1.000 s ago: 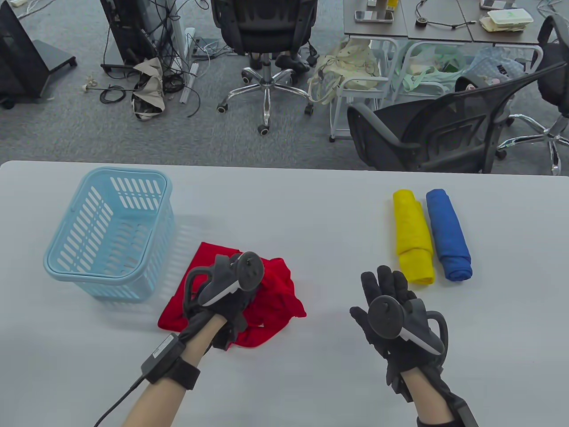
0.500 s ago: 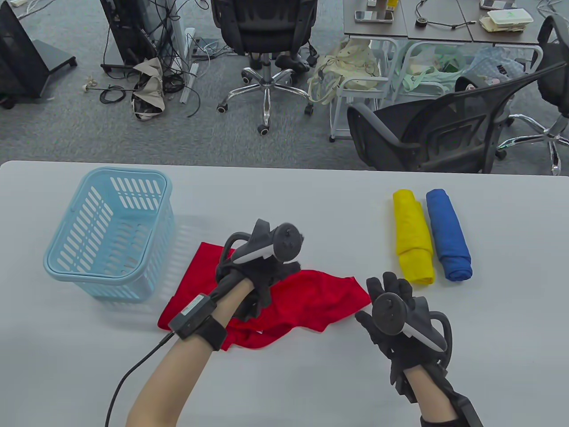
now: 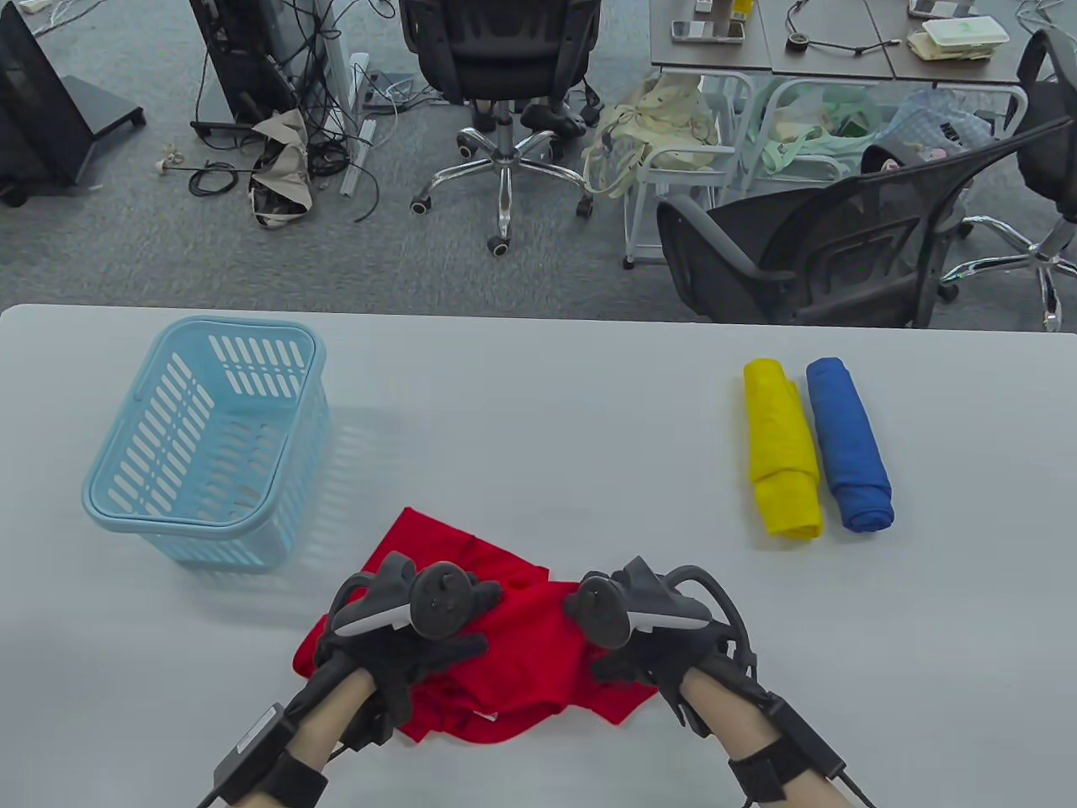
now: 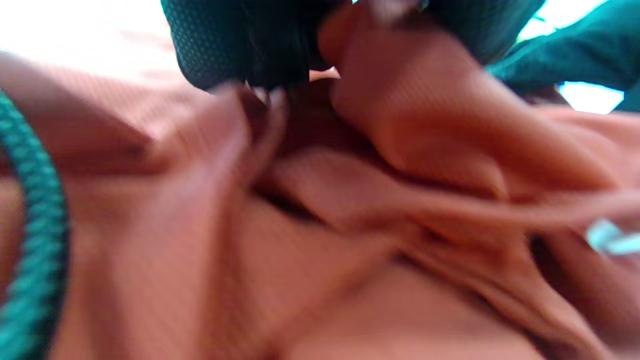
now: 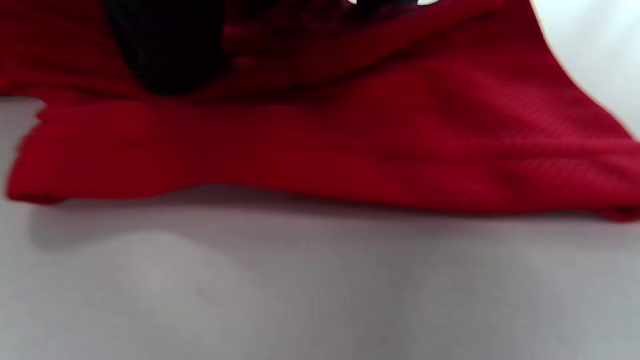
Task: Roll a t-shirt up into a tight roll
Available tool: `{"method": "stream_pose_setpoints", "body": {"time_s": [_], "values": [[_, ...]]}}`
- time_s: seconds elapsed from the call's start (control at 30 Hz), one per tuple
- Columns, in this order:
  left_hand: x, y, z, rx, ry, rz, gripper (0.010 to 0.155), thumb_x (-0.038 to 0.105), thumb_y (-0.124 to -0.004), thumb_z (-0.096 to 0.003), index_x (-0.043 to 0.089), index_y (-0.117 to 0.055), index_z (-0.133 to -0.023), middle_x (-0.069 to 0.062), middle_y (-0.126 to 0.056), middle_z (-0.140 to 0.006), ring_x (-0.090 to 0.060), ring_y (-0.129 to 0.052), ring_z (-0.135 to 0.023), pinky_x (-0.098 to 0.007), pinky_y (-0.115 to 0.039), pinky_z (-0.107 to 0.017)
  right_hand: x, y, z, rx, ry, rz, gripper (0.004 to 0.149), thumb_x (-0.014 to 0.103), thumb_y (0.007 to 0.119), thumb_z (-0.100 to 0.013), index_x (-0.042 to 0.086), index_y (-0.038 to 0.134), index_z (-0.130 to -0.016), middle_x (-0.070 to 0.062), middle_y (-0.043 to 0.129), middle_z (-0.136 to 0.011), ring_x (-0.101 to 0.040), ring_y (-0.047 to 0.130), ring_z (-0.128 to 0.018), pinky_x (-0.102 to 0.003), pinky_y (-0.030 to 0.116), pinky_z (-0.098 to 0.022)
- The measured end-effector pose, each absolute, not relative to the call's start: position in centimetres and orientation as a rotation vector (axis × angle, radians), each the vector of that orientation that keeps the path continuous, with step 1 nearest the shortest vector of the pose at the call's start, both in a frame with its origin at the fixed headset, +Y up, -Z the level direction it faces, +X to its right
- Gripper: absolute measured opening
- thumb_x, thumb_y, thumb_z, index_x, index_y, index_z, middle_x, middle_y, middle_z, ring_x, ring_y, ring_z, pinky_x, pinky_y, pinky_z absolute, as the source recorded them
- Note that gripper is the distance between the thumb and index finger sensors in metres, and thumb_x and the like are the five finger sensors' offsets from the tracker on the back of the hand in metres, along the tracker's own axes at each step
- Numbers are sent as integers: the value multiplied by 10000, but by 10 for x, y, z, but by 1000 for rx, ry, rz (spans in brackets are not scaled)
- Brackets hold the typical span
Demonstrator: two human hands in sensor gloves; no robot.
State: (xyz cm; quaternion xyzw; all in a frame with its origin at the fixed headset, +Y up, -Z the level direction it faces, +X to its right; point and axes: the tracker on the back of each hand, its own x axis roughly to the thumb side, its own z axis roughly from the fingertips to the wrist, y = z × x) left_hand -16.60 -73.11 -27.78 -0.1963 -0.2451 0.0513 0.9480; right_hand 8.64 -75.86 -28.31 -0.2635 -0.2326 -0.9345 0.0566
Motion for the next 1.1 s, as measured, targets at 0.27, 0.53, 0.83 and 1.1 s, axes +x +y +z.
{"method": "stream_pose_setpoints", "body": {"time_s": [0.27,0.53,0.83,1.1], "values": [[-184,-744,-281,-337,-370,-200,583,421,-718,-544,366,-563,-1104,-72,-647,-1188,-276,-794,-1012,-510,-712,-730,132,-746,-299,-324,-642,-2878,568,428,732,-600,241,587,-1116,-119,526,-1208,-454,561,-1107,-621,510,-724],[-187,-724,-264,-321,-468,-32,636,530,-758,-491,342,-639,-1088,-63,-721,-1161,-293,-818,-1003,-549,-701,-733,121,-723,-275,-681,-673,-2945,761,452,871,-512,243,512,-1149,-144,424,-1227,-423,551,-1100,-600,512,-733],[-163,-740,-263,-251,-560,-135,373,466,-728,-521,384,-791,-880,-56,-613,-1206,-353,-662,-1099,-602,-613,-765,118,-740,-282,-724,-700,-2939,356,338,784,-580,269,758,-928,-56,658,-1102,-331,726,-981,-545,607,-698],[-169,-637,-311,-61,-406,19,395,395,-691,-558,237,-773,-910,-45,-764,-1111,-339,-790,-1025,-610,-650,-748,158,-649,-325,-388,-401,-3324,366,331,680,-630,215,720,-975,-89,748,-1030,-294,869,-840,-489,706,-611]]}}
